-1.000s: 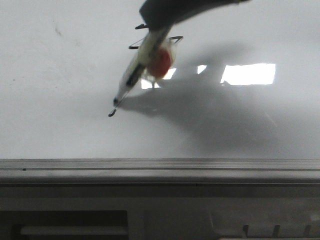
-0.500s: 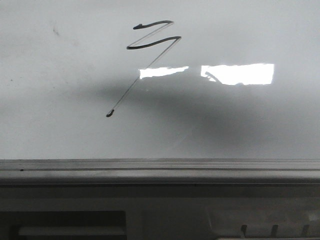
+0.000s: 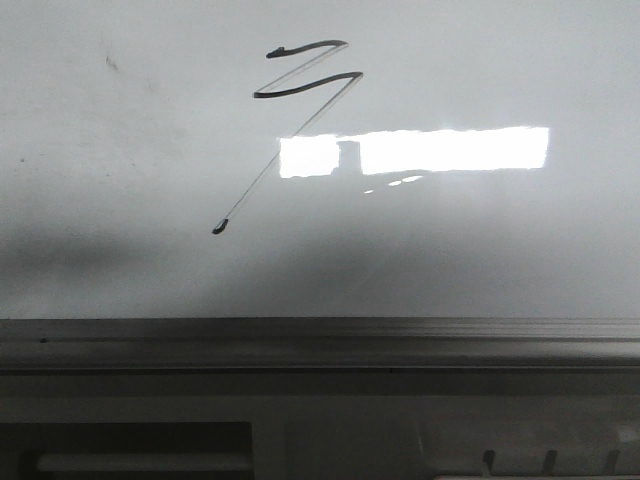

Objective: Write number 3 on whiteboard

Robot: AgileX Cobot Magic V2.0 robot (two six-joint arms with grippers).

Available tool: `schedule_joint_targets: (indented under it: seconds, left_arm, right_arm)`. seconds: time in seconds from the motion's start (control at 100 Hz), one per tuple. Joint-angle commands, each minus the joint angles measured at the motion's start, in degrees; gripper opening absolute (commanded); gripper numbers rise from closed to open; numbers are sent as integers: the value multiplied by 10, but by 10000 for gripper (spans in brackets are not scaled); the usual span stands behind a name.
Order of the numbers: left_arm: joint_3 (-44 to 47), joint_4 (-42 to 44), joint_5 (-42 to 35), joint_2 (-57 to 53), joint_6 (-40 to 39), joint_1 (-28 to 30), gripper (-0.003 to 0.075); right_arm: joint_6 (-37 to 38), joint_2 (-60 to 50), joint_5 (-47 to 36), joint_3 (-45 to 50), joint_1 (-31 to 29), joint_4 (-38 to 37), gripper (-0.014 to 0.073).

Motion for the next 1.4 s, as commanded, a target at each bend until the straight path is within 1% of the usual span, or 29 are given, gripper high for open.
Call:
schedule_joint_targets:
  seconds: [0.0,0.06,0.07,0.13,0.14,0.16,0.2,0.29,0.41,0.45,0.56,0.63,0.72,0.76,0.8,0.91,0.94,0.99,1.03,1.04,1.06,1.07,1.11,1.18,1.21,1.23,1.29,1.34,1.39]
  left_arm:
    - [-21,-29,-22,-1,2,0,343]
    - [-21,-29,-19,-1,2,0,275]
    - [-21,-29,-19,-1,2,0,275]
    - [-21,-29,-10,-1,2,0,193]
    - [-21,-29,-8,-1,2,0,193]
    - [-21,-29,-3,-1,2,0,167]
    - [-21,-29,10,-1,2,0,150]
    - [-21,-29,39,-1,2,0,176]
    - [-21,-29,50,-1,2,0,284]
    - [-21,-29,50,-1,2,0,304]
    - [-21,-29,49,-1,2,0,286]
    - [-21,-29,48,-1,2,0,232]
    - [-21,-29,42,-1,2,0,113]
    - [-21,-29,35,-1,2,0,36]
    - [-21,-29,28,-1,2,0,-20]
    - [-21,-38,8,-1,2,0,-20]
    - [-21,-42,7,-1,2,0,-21]
    - [-21,-43,2,-1,1,0,-21]
    - [-17,-42,-7,-1,-10,0,-21]
    - [-17,-40,-12,-1,-13,0,-21]
    - [-13,-39,-18,-1,-19,0,-21]
    - [-11,-39,-21,-1,-25,1,-21]
    - [-1,-31,-49,-1,-48,2,-21]
    - [29,-18,-111,-1,-106,9,-21]
    - [39,-16,-133,-1,-135,13,-21]
    - [53,-14,-165,-1,-153,15,-21]
    - [83,-13,-241,-1,-190,24,-21]
    - [109,-13,-299,-1,-211,30,-21]
    - [131,-13,-350,2,-225,36,-21]
  right_arm:
    - [-8,-12,-25,-19,2,21,-61]
    - [-8,-12,-24,-19,2,21,-61]
    - [-8,-12,-24,-19,2,21,-61]
    - [-8,-12,-24,-19,2,21,-61]
    - [-8,-12,-24,-19,2,20,-61]
    - [-8,-12,-24,-19,2,20,-61]
    - [-8,-13,-24,-19,2,17,-61]
    - [-8,-13,-23,-19,2,11,-61]
    - [-8,-13,-23,-19,2,11,-61]
    - [-8,-13,-23,-19,2,11,-61]
    - [-8,-13,-22,-19,2,11,-61]
    - [-8,-13,-14,-19,2,11,-61]
    - [-8,-13,2,-19,2,11,-61]
    - [-8,-13,8,-19,2,11,-61]
    - [-8,-13,7,-19,2,11,-61]
    - [-8,-13,2,-19,2,11,-50]
    - [-8,-13,-5,-19,2,7,-29]
    - [-8,-13,-15,-19,2,-3,48]
    - [-8,-14,-28,-19,2,-9,151]
    - [-8,-14,-33,-19,2,-11,190]
    - [-8,-15,-39,-19,1,-12,231]
    - [-8,-17,-42,-19,1,-12,272]
    - [-8,-20,-62,-19,-3,-12,388]
    - [-8,-34,-93,-19,-10,-12,533]
    - [-8,-40,-100,-19,-15,-12,565]
    - [-8,-44,-105,-19,-19,-12,576]
    - [2,-60,-121,-18,-32,-12,575]
    - [22,-74,-135,-17,-50,-12,552]
    - [42,-87,-141,-17,-69,-12,492]
